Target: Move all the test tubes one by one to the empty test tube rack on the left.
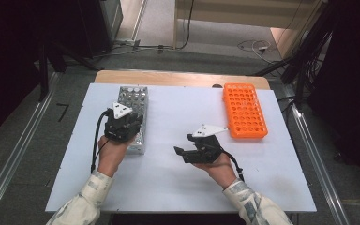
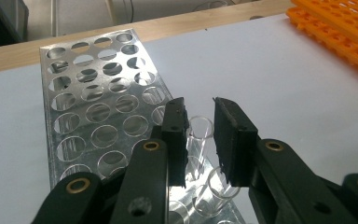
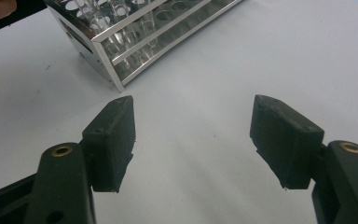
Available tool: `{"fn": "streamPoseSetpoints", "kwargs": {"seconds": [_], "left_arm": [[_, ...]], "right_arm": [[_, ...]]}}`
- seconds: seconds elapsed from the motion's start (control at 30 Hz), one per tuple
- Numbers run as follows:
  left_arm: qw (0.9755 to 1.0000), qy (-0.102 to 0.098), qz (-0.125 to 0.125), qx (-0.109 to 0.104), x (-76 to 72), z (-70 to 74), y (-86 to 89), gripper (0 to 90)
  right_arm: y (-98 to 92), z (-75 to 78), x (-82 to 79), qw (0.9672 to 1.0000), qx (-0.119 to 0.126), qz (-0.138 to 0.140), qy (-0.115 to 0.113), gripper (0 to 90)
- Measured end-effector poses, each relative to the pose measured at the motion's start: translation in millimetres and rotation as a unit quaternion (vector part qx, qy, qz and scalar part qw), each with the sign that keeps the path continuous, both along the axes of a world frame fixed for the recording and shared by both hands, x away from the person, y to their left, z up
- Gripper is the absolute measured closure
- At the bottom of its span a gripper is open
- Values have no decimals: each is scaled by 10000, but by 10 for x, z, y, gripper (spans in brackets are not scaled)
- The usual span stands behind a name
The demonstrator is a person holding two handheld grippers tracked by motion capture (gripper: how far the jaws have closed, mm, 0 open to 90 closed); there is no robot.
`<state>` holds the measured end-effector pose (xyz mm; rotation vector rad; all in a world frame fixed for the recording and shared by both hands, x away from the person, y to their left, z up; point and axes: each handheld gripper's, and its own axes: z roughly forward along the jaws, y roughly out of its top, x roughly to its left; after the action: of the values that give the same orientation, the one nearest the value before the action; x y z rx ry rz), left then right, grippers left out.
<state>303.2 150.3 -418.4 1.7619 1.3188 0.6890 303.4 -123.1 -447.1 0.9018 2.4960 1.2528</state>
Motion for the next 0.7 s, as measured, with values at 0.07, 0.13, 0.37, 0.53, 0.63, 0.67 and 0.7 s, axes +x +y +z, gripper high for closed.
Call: {"fn": "streamPoseSetpoints", "kwargs": {"seconds": [0.07, 0.13, 0.37, 0.53, 0.63, 0.67, 0.7], "left_arm": [[10000, 3, -16, -70, -1, 6, 7, 700], [9999, -24, -5, -156, -4, 16, 20, 671], [9988, -178, -10, -447, -65, 83, 51, 478], [9976, -185, 56, -669, -94, 120, 69, 253], [9972, -232, 59, -707, -111, 130, 70, 233], [9972, -247, 58, -708, -116, 132, 68, 233], [9972, -254, 57, -696, -119, 135, 65, 232]], "right_arm": [[-2, 2, 0, 10000, 8, -2, -1, 296], [-6, 5, 1, 10000, 5, 2, -15, 296], [-79, 20, 34, 9999, 18, -153, -40, 296], [-246, 51, 115, 9993, 59, -371, -83, 275], [-378, 82, 168, 9982, 107, -575, -125, 273], [-425, 96, 186, 9977, 129, -645, -146, 273], [-471, 112, 203, 9971, 158, -730, -158, 273]]}}
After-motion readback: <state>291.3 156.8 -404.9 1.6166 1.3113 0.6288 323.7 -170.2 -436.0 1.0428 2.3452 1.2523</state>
